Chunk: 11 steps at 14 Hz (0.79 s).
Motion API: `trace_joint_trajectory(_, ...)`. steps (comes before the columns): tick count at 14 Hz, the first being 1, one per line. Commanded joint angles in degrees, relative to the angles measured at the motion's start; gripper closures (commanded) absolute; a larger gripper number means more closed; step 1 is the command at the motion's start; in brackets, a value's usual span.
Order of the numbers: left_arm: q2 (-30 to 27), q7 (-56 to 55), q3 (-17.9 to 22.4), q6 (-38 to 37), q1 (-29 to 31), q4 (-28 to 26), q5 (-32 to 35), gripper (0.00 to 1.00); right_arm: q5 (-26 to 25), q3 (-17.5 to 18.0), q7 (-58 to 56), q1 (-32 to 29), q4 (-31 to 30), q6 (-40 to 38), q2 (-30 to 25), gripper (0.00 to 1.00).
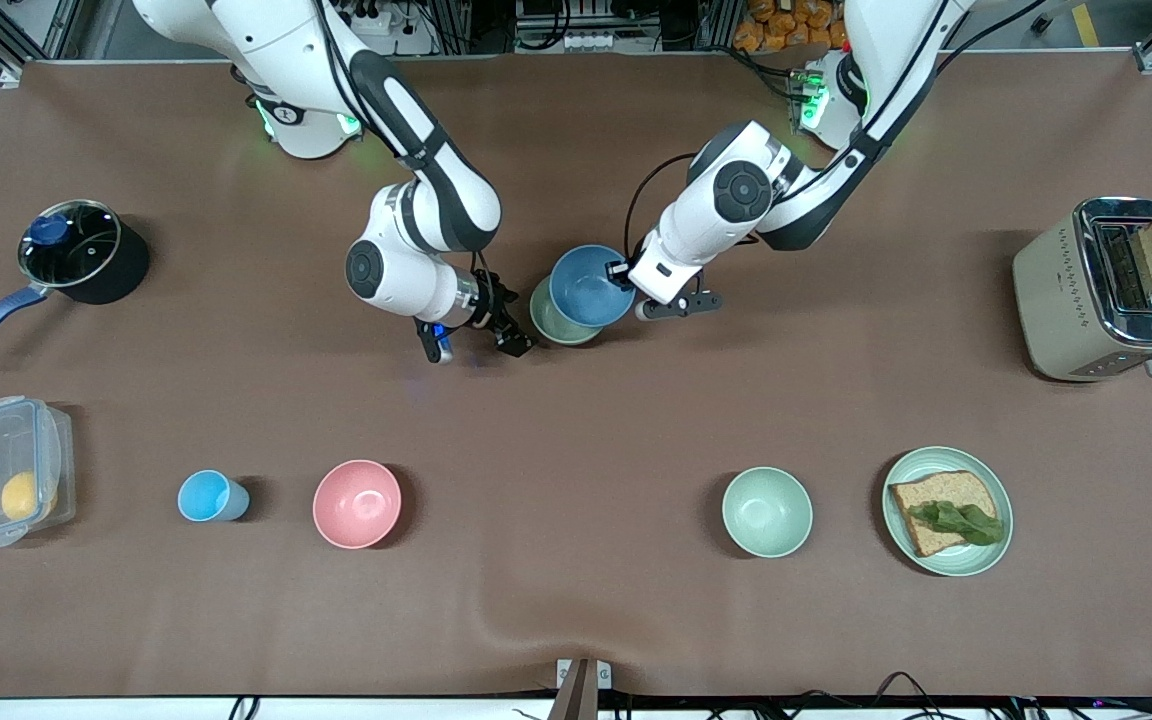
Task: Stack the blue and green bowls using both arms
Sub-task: 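Lower the blue bowl into the green bowl with the left gripper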
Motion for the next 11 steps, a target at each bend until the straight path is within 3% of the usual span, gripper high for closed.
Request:
trace_joint_trajectory(1,2.25,-3.03,0.08,0.46,-0.58,2.13,3.26,1.00,2.96,0.19,-1.16,-0.02,0.86,0.65,0.74,0.00)
trace_joint_trajectory(11,6.20,-6.63,5.69,0.46,-8.31,5.56,5.55,1.00,3.13,0.28,-1.33,0.33,0.95,1.97,1.62,0.00)
